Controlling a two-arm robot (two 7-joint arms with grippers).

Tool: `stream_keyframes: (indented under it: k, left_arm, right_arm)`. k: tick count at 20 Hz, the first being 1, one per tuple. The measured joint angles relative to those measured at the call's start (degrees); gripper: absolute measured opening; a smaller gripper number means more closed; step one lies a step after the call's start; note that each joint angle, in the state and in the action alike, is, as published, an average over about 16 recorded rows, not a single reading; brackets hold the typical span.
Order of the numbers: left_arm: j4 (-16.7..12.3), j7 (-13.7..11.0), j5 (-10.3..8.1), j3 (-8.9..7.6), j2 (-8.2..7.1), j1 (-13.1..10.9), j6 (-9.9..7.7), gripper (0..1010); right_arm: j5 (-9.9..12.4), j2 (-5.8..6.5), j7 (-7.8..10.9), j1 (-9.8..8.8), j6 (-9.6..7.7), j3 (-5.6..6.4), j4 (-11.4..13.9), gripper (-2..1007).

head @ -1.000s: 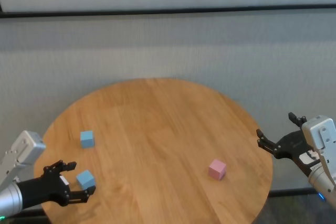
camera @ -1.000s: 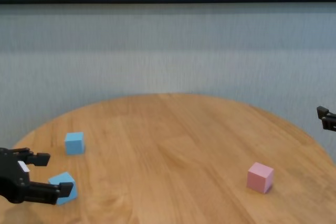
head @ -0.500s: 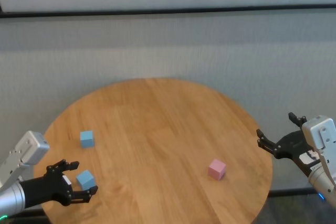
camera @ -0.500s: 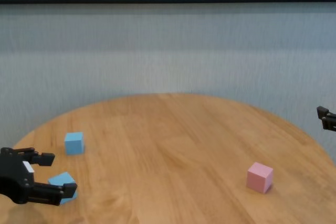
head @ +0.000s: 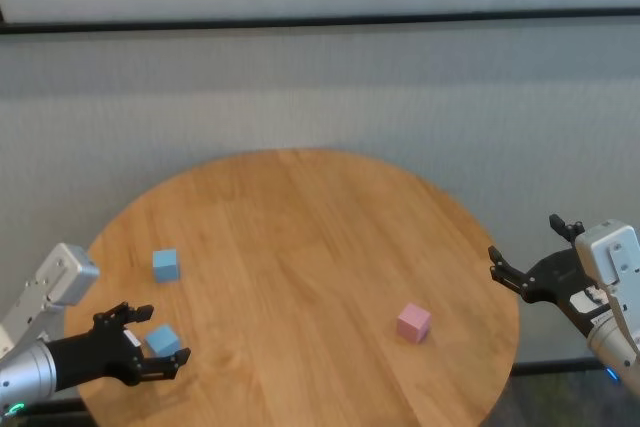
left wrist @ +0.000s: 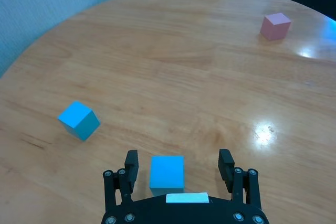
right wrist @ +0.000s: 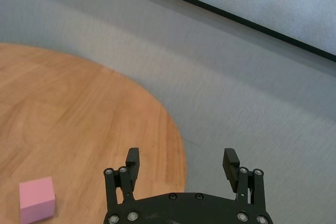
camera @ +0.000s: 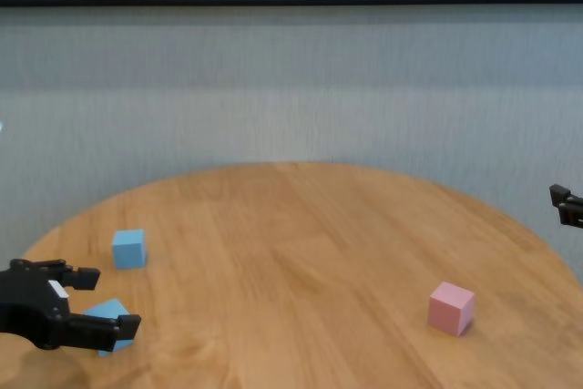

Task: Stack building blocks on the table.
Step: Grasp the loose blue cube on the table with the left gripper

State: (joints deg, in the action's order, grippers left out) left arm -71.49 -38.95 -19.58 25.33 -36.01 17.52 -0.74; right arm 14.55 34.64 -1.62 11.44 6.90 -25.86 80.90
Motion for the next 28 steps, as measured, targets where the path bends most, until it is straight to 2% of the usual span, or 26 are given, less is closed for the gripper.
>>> stream_keyframes:
  k: [14,28]
  left_arm:
    - [4.31,-0.79,-0.29,1.32,1.68,2.72,-1.6,1002]
    - [6.19,-0.18,-0.17,2.22,2.32,4.09,-4.97,1002]
  right_arm:
    - [0.0,0.0,0.0,0.0,0.0,0.0,0.0,1001]
    - [0.0,0.0,0.0,0.0,0.0,0.0,0.0,1001]
